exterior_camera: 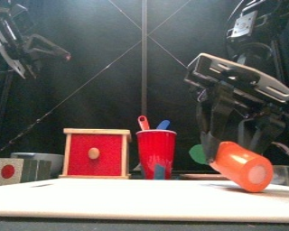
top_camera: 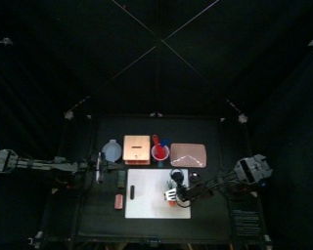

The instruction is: Place carrot onto cutting board

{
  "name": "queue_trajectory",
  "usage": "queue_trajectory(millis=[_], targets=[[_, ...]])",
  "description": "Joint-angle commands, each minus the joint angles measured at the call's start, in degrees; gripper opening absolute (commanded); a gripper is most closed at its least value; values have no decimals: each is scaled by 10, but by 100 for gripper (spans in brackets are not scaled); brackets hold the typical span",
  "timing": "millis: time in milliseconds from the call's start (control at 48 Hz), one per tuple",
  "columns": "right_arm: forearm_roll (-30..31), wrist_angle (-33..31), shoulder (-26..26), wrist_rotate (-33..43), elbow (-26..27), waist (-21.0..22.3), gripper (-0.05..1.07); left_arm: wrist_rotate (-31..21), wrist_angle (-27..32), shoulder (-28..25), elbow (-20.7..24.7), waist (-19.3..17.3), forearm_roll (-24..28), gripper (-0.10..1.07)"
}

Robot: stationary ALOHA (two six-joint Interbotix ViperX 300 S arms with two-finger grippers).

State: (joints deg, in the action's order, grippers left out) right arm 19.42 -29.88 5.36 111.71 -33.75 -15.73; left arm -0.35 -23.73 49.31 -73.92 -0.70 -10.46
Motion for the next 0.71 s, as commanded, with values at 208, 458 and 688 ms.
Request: queue_trajectory(millis=[208, 458, 688], targets=[[-13, 17, 11, 0, -4, 20, 84, 0, -7, -1, 9, -2, -1, 7], [-13, 13, 14, 4, 0, 19, 89, 0, -7, -2, 8, -7, -1, 7], [-2, 4, 4, 2, 18, 18, 89, 0, -7, -2, 7, -11, -2, 7]])
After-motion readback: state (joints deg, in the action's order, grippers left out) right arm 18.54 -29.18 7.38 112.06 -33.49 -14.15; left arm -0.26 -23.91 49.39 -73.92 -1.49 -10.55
